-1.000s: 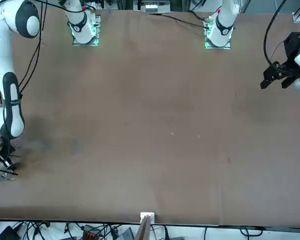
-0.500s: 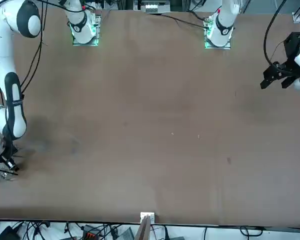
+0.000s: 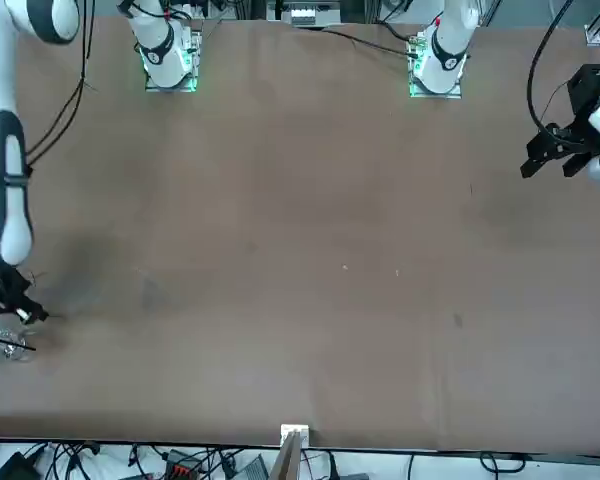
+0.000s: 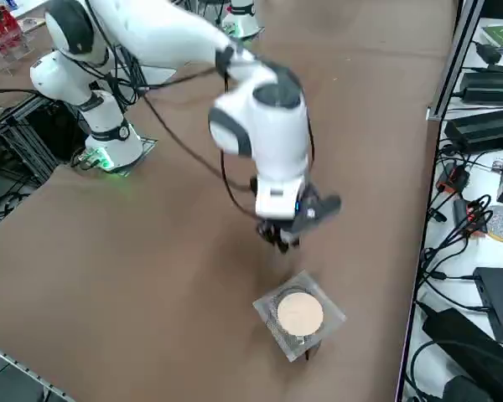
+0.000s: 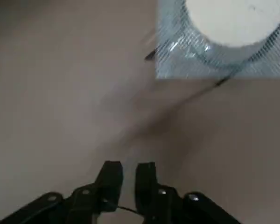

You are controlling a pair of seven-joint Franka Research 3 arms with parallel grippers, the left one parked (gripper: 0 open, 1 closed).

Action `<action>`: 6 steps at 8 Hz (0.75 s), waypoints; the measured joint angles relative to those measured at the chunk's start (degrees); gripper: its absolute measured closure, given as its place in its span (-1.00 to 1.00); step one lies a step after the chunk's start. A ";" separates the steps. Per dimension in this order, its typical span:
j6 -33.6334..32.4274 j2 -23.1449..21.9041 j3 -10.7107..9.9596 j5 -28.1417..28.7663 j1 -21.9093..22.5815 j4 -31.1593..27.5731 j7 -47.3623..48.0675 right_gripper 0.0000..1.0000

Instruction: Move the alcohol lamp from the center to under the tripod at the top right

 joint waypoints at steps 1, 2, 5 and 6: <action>-6.35 -4.25 0.14 0.00 1.61 -0.17 -1.43 0.14; -10.52 -8.12 0.31 0.00 3.26 -0.39 -2.18 -0.26; -19.79 -18.67 0.53 0.11 6.57 -0.80 -10.85 -1.00; -22.31 -21.78 0.46 0.19 7.27 -1.00 -14.94 -1.00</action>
